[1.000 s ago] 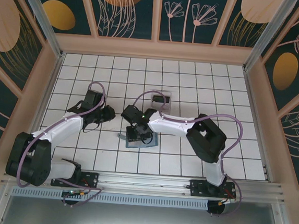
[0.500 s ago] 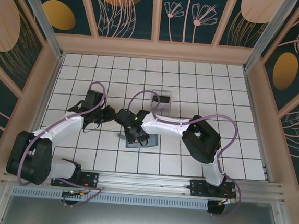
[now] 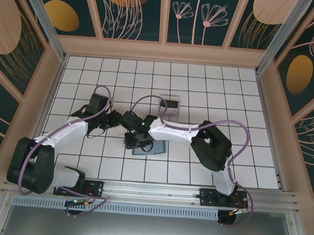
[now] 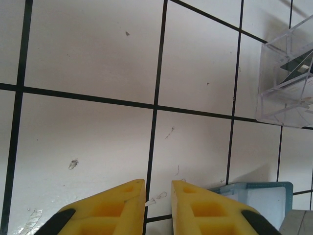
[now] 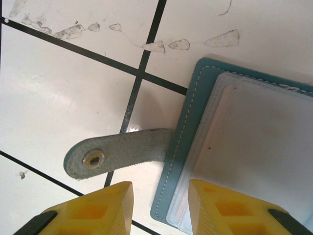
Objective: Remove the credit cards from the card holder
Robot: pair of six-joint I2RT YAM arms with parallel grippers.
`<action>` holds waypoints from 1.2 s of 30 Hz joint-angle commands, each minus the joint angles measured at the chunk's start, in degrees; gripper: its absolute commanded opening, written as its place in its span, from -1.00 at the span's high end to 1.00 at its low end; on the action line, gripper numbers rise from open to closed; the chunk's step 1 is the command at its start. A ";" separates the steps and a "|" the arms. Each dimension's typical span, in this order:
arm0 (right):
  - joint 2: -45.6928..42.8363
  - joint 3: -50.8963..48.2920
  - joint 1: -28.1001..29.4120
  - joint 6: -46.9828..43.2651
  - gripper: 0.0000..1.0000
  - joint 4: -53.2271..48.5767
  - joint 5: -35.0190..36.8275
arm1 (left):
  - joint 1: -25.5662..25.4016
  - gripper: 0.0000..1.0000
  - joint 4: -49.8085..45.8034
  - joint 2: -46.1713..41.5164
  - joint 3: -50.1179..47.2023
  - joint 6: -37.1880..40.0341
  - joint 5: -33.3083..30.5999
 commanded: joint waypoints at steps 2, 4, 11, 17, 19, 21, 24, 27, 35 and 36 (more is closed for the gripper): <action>1.35 -1.52 -0.48 1.51 0.29 1.15 -0.82 | 0.25 0.54 0.25 -0.61 -0.39 0.17 0.99; 1.45 -2.35 -0.68 1.71 0.29 1.22 -0.90 | 0.23 0.54 0.33 -0.66 -0.64 0.08 1.04; 1.39 -3.94 -0.81 2.73 0.29 0.16 0.03 | 0.24 0.54 0.42 -0.69 -0.85 0.01 0.99; 0.39 -3.81 -0.70 3.88 0.29 -3.35 4.20 | 0.19 0.54 0.57 -0.34 -0.77 0.08 0.90; 0.36 -3.53 -0.70 4.06 0.29 -4.63 4.87 | 0.26 0.54 0.60 -0.20 -0.63 0.09 0.82; 0.56 -3.00 -0.49 4.09 0.29 -5.97 6.76 | 0.24 0.54 0.68 -0.04 -0.58 0.09 0.82; 1.08 -1.73 0.04 4.33 0.29 -8.14 8.59 | 0.22 0.54 0.77 0.17 -0.48 0.13 0.79; 1.81 -0.12 0.63 4.38 0.30 -10.21 10.56 | 0.27 0.54 0.81 0.45 -0.50 0.26 0.90; 5.53 5.46 2.26 4.12 0.31 -16.55 16.11 | 0.19 0.54 1.05 0.60 -0.59 0.43 0.90; 6.11 6.32 2.52 4.13 0.31 -17.40 16.93 | 0.24 0.54 1.04 0.58 -0.61 0.49 0.90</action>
